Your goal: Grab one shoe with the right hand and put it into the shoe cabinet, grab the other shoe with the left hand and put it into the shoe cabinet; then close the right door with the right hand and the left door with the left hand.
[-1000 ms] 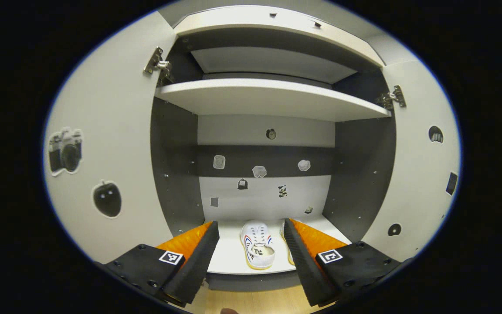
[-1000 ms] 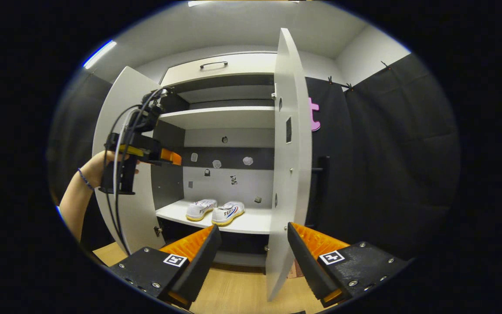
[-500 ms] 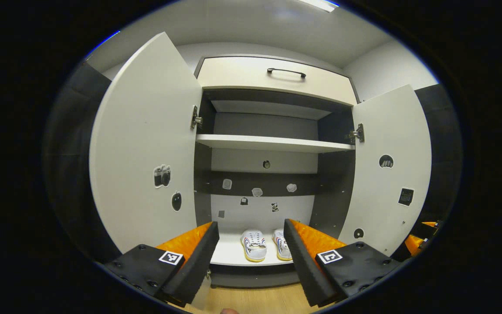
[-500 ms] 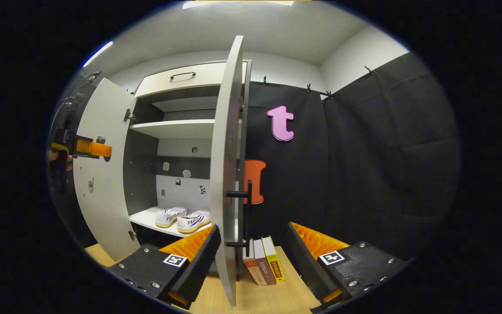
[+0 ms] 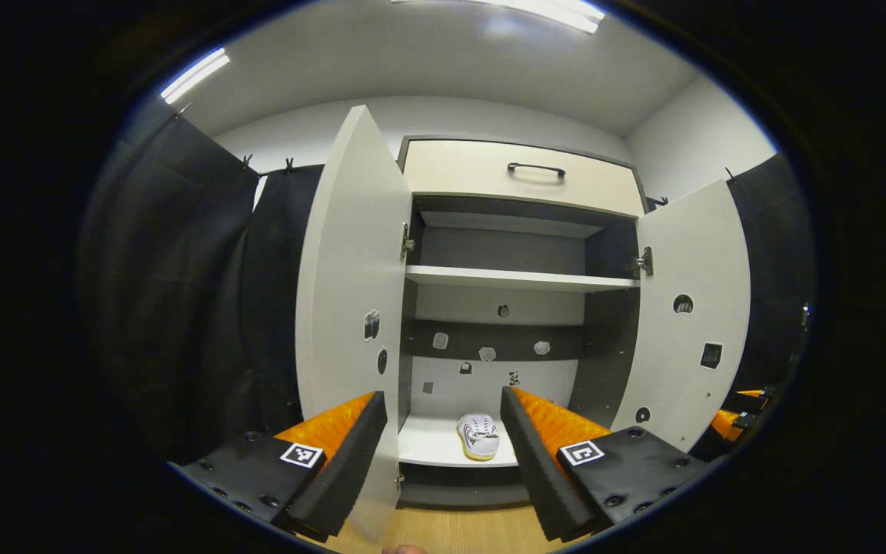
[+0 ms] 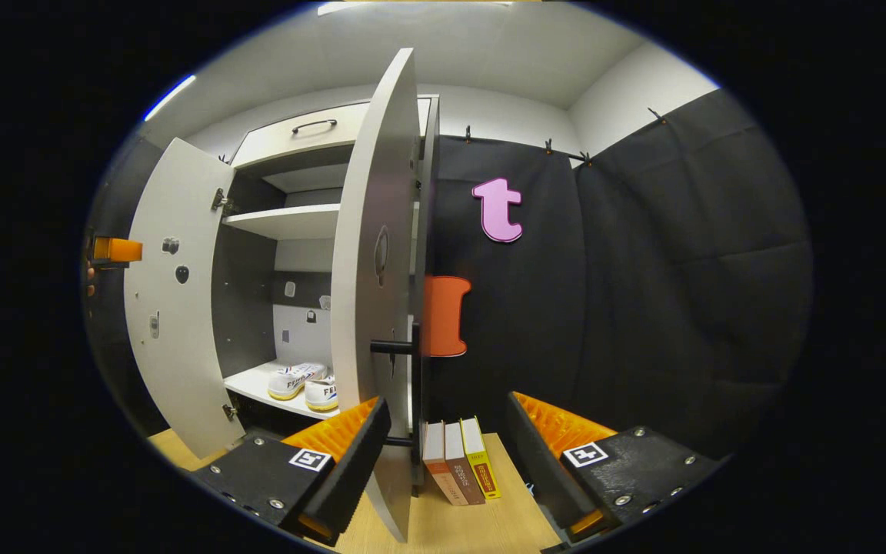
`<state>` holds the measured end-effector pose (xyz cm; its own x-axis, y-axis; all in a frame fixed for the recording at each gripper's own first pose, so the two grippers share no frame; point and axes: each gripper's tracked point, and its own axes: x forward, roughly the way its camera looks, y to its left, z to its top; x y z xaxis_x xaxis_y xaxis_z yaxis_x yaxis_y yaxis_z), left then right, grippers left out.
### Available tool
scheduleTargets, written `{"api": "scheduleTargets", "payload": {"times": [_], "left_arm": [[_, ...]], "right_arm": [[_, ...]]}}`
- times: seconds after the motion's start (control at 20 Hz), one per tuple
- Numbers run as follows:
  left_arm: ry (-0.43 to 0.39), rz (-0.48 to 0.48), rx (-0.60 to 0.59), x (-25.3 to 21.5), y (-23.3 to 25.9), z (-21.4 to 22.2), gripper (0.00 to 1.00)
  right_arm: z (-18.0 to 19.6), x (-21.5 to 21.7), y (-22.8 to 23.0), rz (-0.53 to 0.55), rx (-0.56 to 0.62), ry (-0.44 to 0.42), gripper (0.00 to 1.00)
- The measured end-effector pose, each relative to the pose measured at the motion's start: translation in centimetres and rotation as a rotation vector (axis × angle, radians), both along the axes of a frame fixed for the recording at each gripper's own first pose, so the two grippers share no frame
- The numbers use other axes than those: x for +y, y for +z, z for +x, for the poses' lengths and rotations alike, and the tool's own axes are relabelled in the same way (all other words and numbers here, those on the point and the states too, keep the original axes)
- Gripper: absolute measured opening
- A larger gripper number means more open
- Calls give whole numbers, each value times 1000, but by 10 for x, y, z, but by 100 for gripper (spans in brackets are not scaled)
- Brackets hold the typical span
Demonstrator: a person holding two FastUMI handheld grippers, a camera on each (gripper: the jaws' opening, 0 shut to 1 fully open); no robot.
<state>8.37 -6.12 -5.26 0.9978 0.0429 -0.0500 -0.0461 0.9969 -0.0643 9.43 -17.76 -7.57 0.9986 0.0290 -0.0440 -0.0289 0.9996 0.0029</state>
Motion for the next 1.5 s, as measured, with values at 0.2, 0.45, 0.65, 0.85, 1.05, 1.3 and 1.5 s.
{"api": "scheduleTargets", "payload": {"times": [0.2, 0.45, 0.65, 0.85, 1.05, 1.3, 1.5], "left_arm": [[15, -13, -23, 9, 10, -6, 99], [-34, -15, -51, 1, 21, -7, 96], [-61, -6, -60, -1, 24, -9, 94], [-82, -9, -62, 5, 25, -13, 94], [-90, 11, -74, 23, 29, -24, 96], [-83, 26, -93, 58, 35, -37, 94], [-70, 26, -82, 88, 31, -44, 96]], "right_arm": [[1, 7, 1, -20, 6, 21, 83], [2, 23, 1, 2, 19, 36, 80], [3, 50, 0, 30, 21, 103, 69], [7, 81, 0, 57, 14, 169, 68], [16, 106, -3, 121, 12, 223, 69], [23, 111, -6, 163, -2, 181, 70], [26, 134, -8, 174, 3, 175, 78]]}}
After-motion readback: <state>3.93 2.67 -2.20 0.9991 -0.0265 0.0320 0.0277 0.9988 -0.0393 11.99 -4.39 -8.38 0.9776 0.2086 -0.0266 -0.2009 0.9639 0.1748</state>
